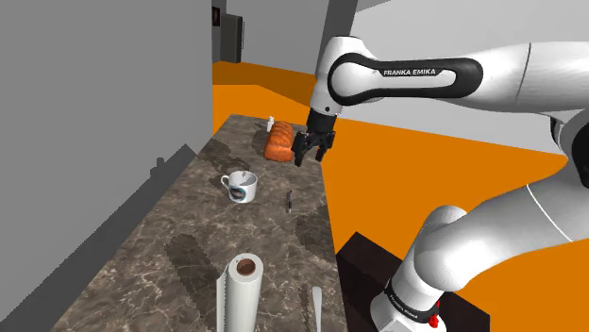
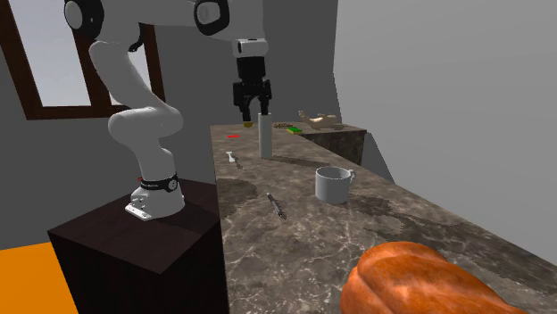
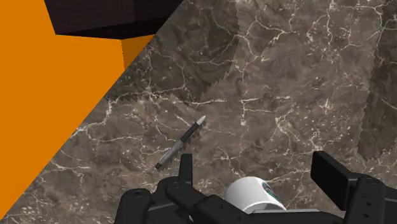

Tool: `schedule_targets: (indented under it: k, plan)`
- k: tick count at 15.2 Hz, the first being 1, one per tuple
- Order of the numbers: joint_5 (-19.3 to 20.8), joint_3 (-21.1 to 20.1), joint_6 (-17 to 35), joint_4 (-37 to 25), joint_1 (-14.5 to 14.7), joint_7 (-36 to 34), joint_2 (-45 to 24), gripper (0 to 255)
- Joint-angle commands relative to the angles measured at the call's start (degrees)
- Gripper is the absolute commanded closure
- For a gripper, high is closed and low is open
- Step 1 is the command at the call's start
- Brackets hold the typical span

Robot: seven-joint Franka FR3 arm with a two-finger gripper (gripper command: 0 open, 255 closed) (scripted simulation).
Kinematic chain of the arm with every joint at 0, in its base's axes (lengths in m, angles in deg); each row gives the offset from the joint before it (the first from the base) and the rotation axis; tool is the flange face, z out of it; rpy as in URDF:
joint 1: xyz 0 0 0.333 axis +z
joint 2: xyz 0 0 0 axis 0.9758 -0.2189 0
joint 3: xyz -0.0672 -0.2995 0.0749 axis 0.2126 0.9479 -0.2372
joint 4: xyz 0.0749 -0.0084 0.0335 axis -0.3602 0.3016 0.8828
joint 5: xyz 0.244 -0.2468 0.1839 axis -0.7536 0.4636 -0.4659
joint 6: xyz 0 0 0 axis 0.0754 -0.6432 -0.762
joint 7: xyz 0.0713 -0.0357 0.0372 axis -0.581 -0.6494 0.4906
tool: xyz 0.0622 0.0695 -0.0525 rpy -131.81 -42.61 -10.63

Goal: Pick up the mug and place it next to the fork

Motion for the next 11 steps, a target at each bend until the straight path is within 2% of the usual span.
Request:
schedule_targets:
  k: [1, 11]
  plan:
    - [0.08, -0.01, 3.37, -0.88, -0.01, 0.36, -4.02, 0]
    - [0.46, -0.11, 15.89, -10.49, -0.01, 1.64, -25.57, 0]
